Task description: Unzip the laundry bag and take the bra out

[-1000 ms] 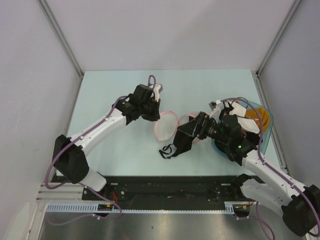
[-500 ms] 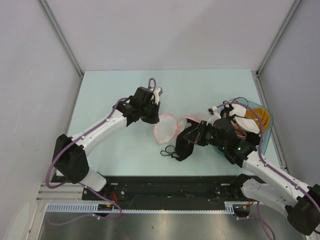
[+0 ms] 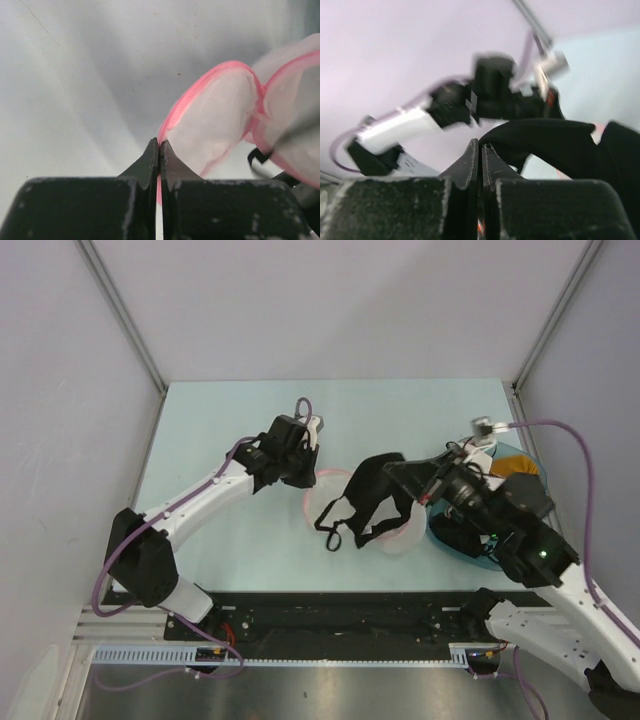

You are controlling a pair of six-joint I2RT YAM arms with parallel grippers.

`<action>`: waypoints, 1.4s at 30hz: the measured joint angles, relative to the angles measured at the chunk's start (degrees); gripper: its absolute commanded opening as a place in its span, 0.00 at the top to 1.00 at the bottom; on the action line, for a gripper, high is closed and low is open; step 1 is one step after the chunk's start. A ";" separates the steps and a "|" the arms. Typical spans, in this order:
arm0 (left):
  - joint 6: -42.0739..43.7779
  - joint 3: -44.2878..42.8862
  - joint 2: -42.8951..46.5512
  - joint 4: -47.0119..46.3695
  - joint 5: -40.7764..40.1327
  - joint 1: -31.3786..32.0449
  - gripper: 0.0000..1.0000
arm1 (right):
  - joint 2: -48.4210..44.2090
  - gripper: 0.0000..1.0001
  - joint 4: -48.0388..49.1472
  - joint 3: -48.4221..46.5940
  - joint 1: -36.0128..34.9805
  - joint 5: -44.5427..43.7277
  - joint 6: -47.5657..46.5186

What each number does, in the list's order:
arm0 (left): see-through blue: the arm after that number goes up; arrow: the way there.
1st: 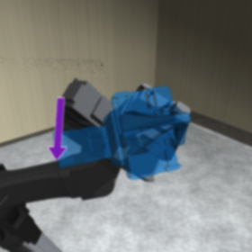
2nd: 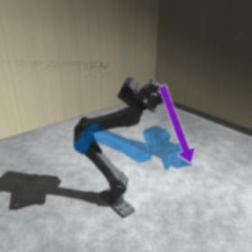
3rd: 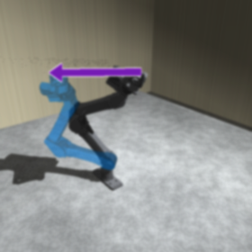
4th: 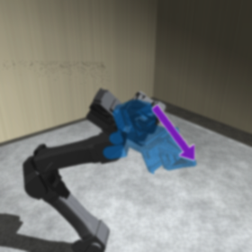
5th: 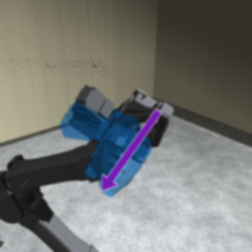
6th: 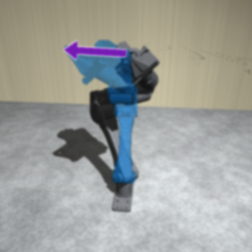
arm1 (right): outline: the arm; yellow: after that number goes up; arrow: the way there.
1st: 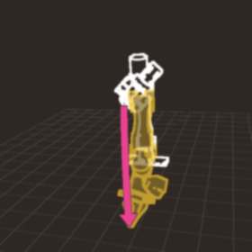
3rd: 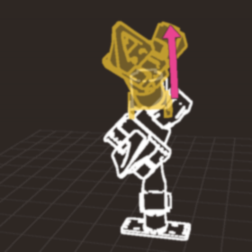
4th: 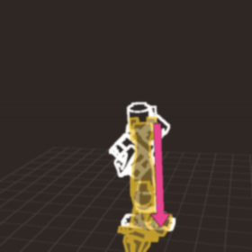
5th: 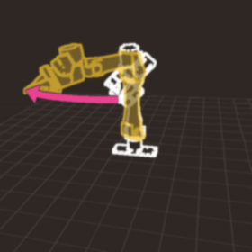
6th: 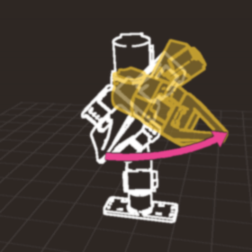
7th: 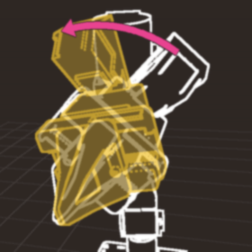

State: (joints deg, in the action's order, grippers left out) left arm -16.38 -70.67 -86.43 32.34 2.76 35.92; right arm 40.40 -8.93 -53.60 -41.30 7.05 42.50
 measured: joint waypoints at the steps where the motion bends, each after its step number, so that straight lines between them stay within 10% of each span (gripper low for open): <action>1: 0.07 0.17 0.00 0.00 -0.09 0.00 1.00 | -0.94 1.00 0.83 -2.14 0.00 -1.11 -0.70; 17: 0.07 2.21 0.04 0.63 -0.90 -0.22 0.99 | -2.45 1.00 0.70 -10.34 1.38 -17.40 -9.33; 25: 0.44 -13.05 0.00 5.33 -3.45 -6.95 1.00 | 0.92 1.00 -4.74 -18.78 3.43 -36.79 -21.84; 31: 0.37 -24.26 -2.64 5.57 -4.63 -16.00 1.00 | 7.43 1.00 -10.54 -19.12 21.18 -38.60 -25.05; 42: 0.28 -18.78 -7.87 5.07 -6.84 -26.77 1.00 | 19.37 1.00 -10.99 -2.29 54.34 -12.90 -17.77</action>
State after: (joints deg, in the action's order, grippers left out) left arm -16.10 -89.45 -94.30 37.41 -4.08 9.15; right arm 59.77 -19.92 -55.90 13.04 -5.85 24.73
